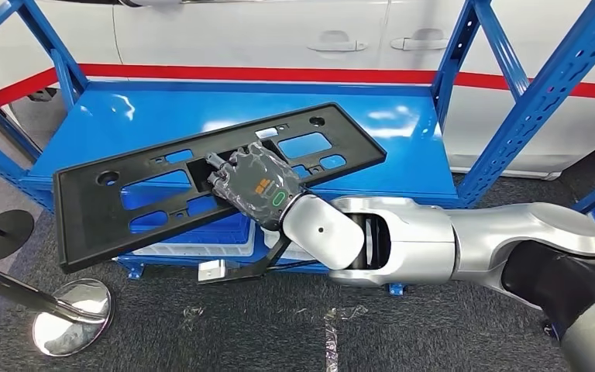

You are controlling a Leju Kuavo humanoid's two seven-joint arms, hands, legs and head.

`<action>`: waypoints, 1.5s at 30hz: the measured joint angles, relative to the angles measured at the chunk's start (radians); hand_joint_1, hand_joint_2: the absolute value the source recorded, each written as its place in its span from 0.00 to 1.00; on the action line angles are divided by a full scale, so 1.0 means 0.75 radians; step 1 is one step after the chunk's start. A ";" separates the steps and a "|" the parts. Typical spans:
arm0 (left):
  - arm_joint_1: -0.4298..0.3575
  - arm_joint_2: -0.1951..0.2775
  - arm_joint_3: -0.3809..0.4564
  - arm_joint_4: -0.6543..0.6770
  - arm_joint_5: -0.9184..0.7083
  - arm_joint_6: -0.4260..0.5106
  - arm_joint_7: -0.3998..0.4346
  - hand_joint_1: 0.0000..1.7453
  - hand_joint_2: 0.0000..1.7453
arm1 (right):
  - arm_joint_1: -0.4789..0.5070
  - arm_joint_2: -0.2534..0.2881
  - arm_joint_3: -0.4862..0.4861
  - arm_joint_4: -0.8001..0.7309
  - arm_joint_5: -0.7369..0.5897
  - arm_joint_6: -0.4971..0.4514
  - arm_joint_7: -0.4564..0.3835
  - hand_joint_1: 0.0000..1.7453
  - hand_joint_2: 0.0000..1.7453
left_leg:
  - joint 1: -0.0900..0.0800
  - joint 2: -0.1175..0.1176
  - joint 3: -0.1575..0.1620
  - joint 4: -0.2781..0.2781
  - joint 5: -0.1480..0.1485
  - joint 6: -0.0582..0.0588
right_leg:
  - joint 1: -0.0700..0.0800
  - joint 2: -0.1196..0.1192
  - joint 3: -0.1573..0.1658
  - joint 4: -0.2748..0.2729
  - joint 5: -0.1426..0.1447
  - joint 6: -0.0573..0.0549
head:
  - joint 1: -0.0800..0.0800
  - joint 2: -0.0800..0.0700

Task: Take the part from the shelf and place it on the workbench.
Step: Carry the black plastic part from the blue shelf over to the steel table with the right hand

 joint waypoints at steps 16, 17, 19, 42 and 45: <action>-0.004 -0.002 0.000 0.000 0.000 0.017 0.021 0.00 1.00 | 0.004 0.000 0.001 0.003 -0.011 -0.001 0.001 1.00 1.00 | 0.004 0.016 -0.055 -0.214 0.155 0.019 | -0.036 -0.009 0.143 0.091 -0.123 0.100 | 0.001 0.000; -0.005 -0.002 0.000 0.000 0.000 0.018 0.024 0.00 1.00 | 0.004 0.001 0.001 0.002 -0.011 -0.001 0.001 1.00 1.00 | 0.004 0.014 -0.071 -0.199 0.159 0.008 | -0.033 -0.009 0.175 0.036 -0.139 0.095 | 0.003 0.000; -0.002 -0.003 0.000 0.000 0.000 0.019 0.030 0.00 1.00 | 0.008 0.002 0.001 0.002 -0.012 -0.001 0.001 1.00 1.00 | 0.004 0.012 -0.090 -0.187 0.178 -0.012 | -0.024 -0.007 0.181 -0.001 -0.152 0.069 | 0.006 0.000; -0.005 -0.008 -0.001 0.000 0.000 0.019 0.053 0.00 1.00 | 0.039 0.018 0.007 0.021 0.011 -0.037 0.001 1.00 1.00 | -0.009 0.010 0.002 -0.245 0.132 0.042 | -0.015 -0.010 -0.065 0.315 -0.195 0.075 | 0.026 0.000; -0.005 -0.009 -0.001 0.000 0.000 0.018 0.053 0.00 1.00 | 0.043 0.018 0.007 0.021 0.012 -0.037 0.001 1.00 1.00 | -0.016 0.009 -0.056 -0.230 0.166 0.040 | -0.002 -0.010 0.086 0.196 -0.117 0.052 | 0.026 0.000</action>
